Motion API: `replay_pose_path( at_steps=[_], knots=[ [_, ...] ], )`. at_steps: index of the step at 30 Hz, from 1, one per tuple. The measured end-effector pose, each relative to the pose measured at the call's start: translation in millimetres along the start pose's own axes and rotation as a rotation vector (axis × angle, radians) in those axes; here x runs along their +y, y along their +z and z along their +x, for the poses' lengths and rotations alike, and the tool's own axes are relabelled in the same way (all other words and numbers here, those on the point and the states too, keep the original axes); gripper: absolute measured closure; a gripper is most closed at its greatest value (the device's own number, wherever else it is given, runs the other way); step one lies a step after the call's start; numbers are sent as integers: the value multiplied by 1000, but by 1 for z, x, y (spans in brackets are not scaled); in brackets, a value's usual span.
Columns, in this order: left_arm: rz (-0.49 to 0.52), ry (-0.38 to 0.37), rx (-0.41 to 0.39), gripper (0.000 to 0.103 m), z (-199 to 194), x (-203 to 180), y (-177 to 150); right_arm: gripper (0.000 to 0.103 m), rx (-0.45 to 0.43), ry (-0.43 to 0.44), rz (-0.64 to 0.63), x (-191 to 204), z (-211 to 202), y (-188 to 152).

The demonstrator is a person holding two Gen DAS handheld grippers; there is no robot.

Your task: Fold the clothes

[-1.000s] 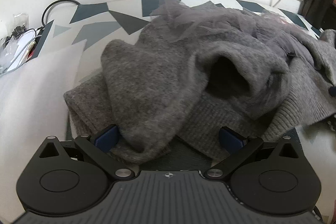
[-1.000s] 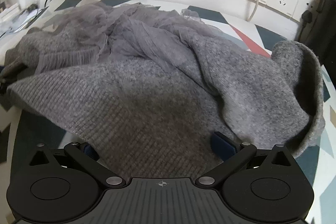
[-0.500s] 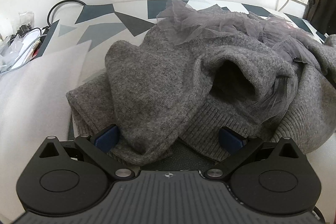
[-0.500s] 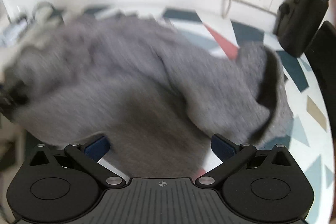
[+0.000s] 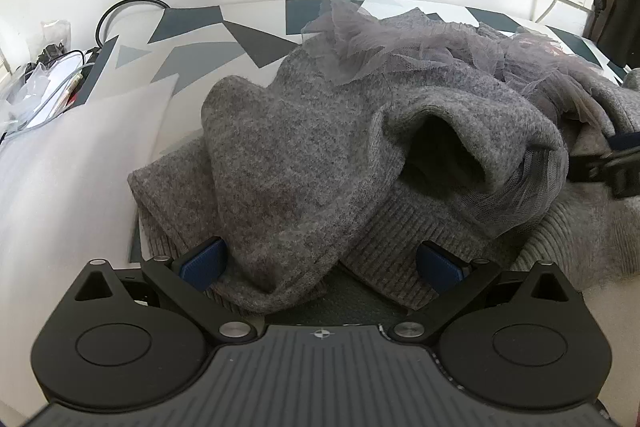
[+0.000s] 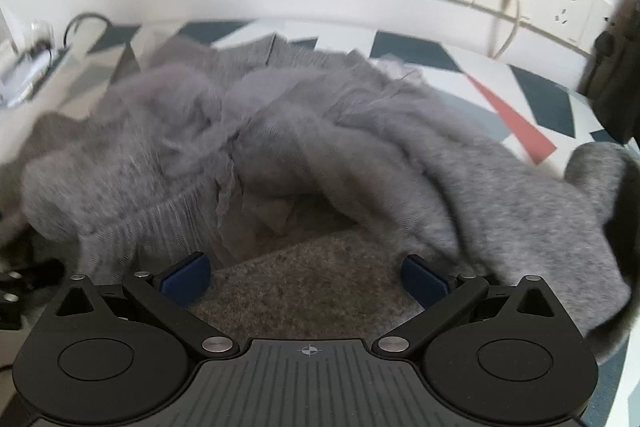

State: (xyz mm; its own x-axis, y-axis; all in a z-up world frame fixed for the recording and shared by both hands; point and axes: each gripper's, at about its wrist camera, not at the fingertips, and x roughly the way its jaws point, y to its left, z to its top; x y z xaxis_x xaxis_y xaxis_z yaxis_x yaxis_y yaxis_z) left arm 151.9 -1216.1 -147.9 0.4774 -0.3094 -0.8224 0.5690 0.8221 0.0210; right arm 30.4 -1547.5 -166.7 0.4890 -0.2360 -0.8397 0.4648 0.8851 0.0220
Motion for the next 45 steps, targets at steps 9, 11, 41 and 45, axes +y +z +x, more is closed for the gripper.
replay_pose_path(
  at_steps=[9, 11, 41, 45],
  knots=[
    [-4, 2, 0, 0, 1, -1, 0, 1, -46, 9, 20, -3, 1, -16],
    [0, -8, 0, 0, 1, 1, 1, 1, -59, 6, 22, -4, 1, -18],
    [202, -72, -35, 5, 6, 12, 31, 1, -22, -4, 167, -82, -36, -49],
    [-130, -87, -26, 12, 22, 56, 47, 1, -85, 34, 213, -78, -41, -42]
  ],
)
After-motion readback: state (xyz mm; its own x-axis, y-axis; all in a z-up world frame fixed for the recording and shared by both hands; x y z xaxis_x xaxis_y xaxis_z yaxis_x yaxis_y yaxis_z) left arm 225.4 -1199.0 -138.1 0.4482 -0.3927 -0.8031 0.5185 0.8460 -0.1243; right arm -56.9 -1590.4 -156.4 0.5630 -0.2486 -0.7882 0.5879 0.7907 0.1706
